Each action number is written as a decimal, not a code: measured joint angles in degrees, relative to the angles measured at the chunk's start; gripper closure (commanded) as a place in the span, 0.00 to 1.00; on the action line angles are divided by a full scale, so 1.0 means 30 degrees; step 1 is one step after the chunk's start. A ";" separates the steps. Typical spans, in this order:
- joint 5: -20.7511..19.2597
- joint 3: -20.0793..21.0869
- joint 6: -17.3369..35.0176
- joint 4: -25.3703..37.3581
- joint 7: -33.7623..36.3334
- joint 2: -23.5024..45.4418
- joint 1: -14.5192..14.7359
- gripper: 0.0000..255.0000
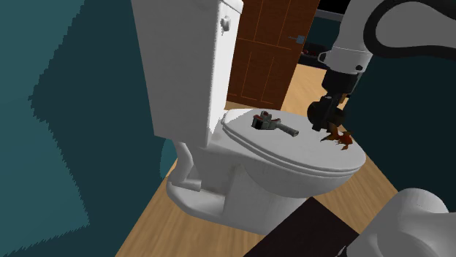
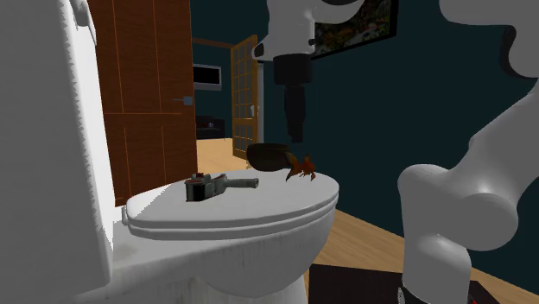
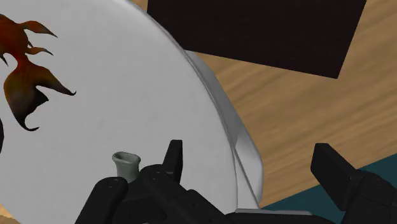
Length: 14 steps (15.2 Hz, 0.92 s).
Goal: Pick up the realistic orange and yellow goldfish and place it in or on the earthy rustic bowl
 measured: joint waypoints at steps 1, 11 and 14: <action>0.0000 0.0000 0.0000 0.0000 0.0000 0.0000 0.0000 0.00; -0.3169 -0.3760 0.1265 -0.0996 -0.4921 0.0900 -0.0907 0.00; -0.4220 -0.5086 0.1772 -0.0714 -0.6623 0.1765 -0.1218 0.00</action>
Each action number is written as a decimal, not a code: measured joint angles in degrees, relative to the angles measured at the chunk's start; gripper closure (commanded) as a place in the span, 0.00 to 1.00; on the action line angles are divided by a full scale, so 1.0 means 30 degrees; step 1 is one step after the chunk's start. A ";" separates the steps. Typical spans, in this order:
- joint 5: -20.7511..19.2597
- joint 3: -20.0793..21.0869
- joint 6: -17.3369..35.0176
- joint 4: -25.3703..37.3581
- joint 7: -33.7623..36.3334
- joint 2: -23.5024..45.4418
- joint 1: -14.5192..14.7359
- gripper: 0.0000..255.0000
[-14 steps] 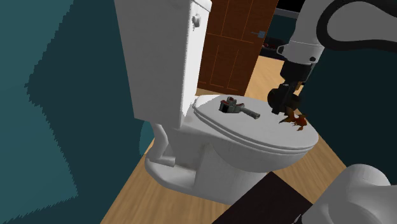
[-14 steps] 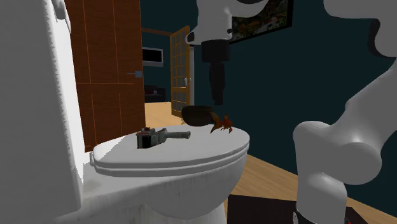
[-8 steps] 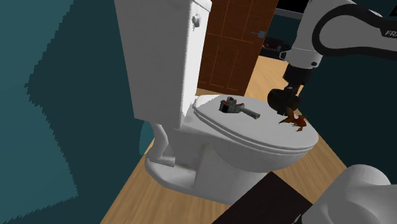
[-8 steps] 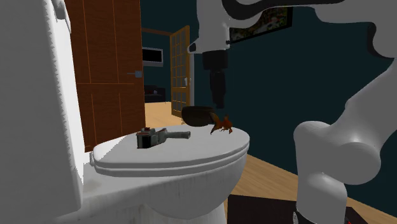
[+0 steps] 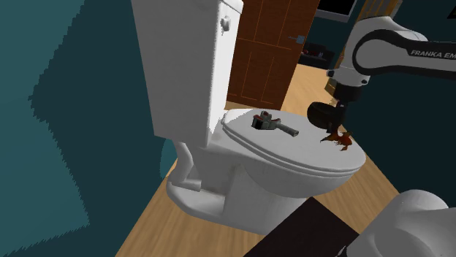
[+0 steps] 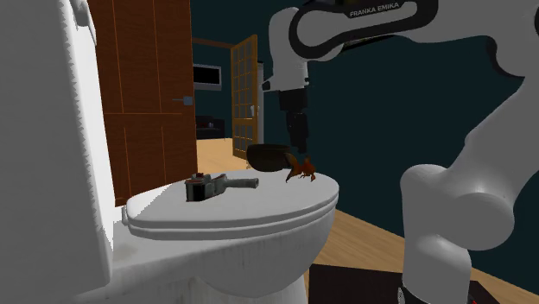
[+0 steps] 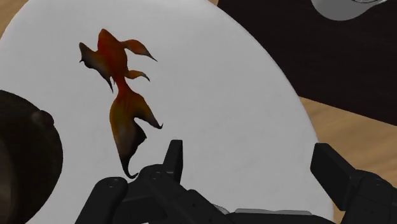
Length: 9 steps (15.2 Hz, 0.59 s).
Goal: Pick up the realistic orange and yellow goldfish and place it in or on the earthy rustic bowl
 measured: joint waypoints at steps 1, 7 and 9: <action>-0.0286 -0.0357 0.0195 0.0037 -0.0474 0.0269 -0.0068 0.00; -0.1888 -0.2879 0.1977 0.0780 -0.3551 0.2784 -0.0434 0.00; -0.2290 -0.3686 0.2400 0.1267 -0.4635 0.3625 -0.0552 0.00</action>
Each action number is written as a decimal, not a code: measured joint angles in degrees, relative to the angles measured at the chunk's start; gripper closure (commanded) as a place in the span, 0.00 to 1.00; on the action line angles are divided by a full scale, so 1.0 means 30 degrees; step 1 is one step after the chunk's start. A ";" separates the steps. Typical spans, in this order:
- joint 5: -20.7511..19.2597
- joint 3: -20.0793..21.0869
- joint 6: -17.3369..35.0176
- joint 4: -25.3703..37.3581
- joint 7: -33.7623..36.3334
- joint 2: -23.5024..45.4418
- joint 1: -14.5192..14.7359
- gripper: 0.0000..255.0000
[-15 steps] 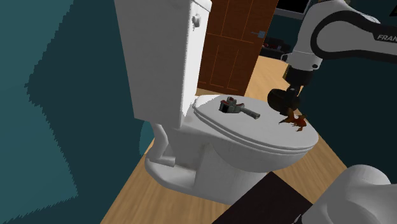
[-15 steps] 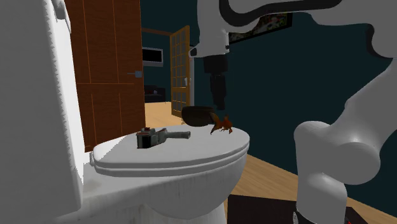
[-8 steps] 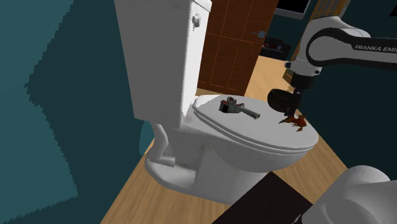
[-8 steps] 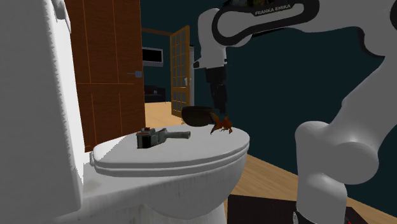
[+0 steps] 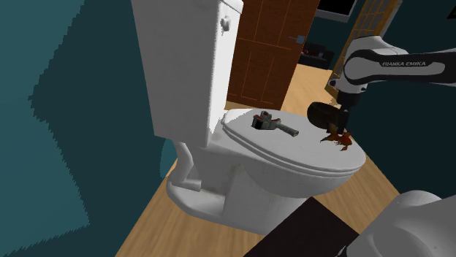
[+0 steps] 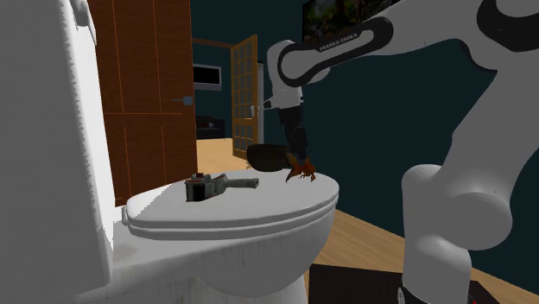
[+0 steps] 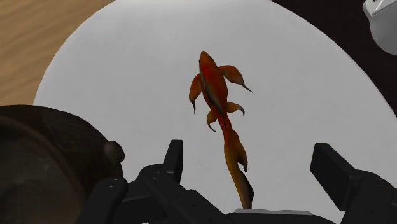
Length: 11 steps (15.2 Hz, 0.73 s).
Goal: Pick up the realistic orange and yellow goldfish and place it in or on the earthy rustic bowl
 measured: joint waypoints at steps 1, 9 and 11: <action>-0.0101 -0.0220 0.0251 0.0017 -0.0239 0.0259 -0.0022 0.00; -0.0610 -0.0941 0.2053 -0.1402 -0.0440 0.0563 -0.0264 0.00; -0.0628 -0.0967 0.2136 -0.1462 -0.0438 0.0580 -0.0272 0.00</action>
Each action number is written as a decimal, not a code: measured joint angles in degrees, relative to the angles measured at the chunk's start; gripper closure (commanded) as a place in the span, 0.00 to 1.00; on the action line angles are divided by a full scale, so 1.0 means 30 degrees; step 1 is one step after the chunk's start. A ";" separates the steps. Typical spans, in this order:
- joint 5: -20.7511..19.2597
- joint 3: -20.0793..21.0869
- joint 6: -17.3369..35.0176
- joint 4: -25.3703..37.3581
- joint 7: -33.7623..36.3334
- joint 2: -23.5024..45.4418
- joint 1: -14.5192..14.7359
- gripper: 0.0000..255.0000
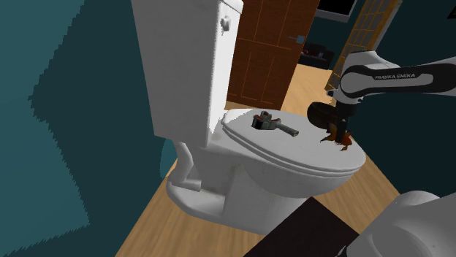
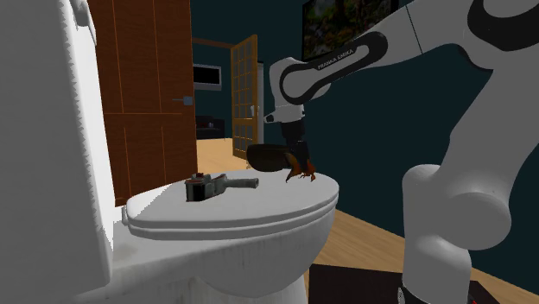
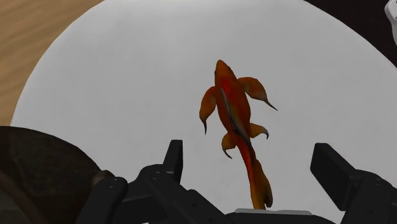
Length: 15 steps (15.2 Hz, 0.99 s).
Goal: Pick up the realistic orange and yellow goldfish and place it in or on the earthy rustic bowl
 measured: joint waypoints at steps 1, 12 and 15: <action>-0.0003 -0.0005 0.0015 -0.0011 0.0000 0.0002 -0.0002 0.00; -0.0006 -0.0005 0.0039 0.0002 -0.0004 0.0003 0.0001 1.00; -0.0009 -0.0001 0.0044 0.0002 -0.0002 -0.0004 0.0000 1.00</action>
